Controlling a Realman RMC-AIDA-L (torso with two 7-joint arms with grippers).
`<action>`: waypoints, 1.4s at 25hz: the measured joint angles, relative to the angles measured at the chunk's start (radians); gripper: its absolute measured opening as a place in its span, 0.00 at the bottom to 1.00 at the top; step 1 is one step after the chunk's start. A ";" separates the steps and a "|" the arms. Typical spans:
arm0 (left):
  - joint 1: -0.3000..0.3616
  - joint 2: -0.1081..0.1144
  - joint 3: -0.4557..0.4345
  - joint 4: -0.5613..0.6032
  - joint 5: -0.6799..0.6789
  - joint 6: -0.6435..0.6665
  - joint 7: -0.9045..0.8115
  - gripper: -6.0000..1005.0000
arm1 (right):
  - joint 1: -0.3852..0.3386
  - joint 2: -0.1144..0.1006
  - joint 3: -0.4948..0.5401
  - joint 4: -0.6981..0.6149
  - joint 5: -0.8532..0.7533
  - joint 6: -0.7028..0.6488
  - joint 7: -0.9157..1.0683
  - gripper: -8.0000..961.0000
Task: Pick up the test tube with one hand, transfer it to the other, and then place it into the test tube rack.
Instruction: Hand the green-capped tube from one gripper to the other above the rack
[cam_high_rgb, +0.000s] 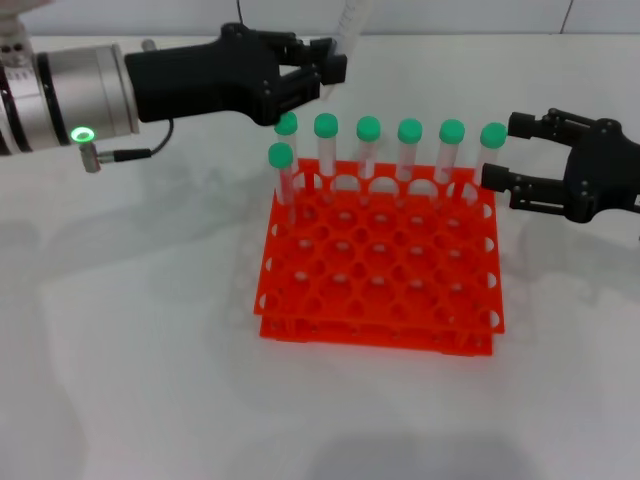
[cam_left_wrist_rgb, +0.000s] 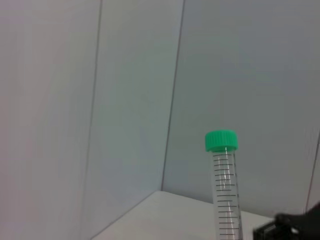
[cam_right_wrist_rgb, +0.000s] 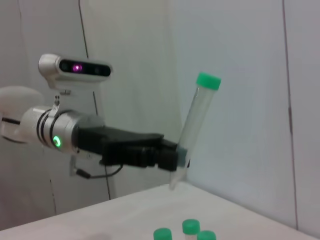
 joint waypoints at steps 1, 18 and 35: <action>-0.001 -0.001 0.001 -0.011 0.001 0.000 0.011 0.19 | -0.001 0.000 0.005 -0.001 0.000 -0.002 -0.002 0.82; 0.009 -0.008 0.012 -0.051 0.009 0.005 0.036 0.18 | 0.035 0.003 0.015 -0.056 0.075 -0.007 0.005 0.82; 0.015 -0.014 0.013 -0.053 0.012 0.003 0.039 0.18 | 0.129 0.012 -0.020 -0.044 0.126 0.007 0.047 0.81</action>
